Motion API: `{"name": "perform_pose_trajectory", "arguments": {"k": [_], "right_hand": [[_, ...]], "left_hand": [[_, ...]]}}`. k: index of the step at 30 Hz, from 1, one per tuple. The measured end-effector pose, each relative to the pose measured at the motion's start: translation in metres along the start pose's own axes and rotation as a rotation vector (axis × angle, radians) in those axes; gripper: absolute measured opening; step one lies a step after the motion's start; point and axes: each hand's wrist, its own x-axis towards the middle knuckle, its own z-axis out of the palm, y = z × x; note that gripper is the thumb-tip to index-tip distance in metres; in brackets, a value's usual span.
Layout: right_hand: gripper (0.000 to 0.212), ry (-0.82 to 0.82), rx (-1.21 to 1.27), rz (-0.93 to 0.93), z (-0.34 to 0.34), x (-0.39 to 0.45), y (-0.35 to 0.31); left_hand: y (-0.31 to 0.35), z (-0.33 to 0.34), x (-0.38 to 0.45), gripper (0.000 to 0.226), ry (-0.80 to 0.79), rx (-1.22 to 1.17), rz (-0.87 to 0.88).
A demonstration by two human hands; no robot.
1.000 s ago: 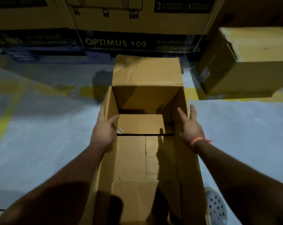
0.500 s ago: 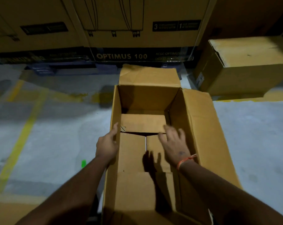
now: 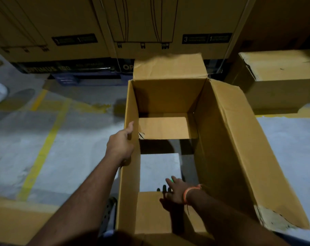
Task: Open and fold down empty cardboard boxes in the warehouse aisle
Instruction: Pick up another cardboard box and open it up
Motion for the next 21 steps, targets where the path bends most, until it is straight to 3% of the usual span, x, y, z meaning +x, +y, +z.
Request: {"name": "perform_pose_trajectory", "arguments": {"k": [5,13,14,17,18,19,21], "right_hand": [[0.081,0.377,-0.02,-0.044,-0.059,0.017,-0.007],[0.104,0.788,-0.079,-0.006,-0.143,0.065,-0.005],[0.1,0.704,-0.076,0.031,-0.15,0.072,-0.001],[0.082,0.071,-0.061,0.162,-0.164,0.091,0.008],[0.078,-0.044,-0.056,0.173,-0.166,0.087,0.008],[0.074,-0.04,-0.085,0.138,-0.164,0.082,0.008],[0.061,0.146,-0.044,0.052,-0.155,0.07,0.008]], "left_hand": [[0.006,-0.017,0.009,0.084,0.026,-0.011,0.022],[0.011,-0.051,0.005,0.087,0.06,0.078,0.06],[0.01,-0.057,0.004,0.088,0.066,0.086,0.067],[0.01,-0.066,0.005,0.091,0.072,0.072,0.065],[0.011,-0.066,0.009,0.092,0.072,0.06,0.054],[0.011,-0.066,0.014,0.093,0.074,0.041,0.039],[0.013,-0.063,0.026,0.093,0.076,0.013,0.021]]}}
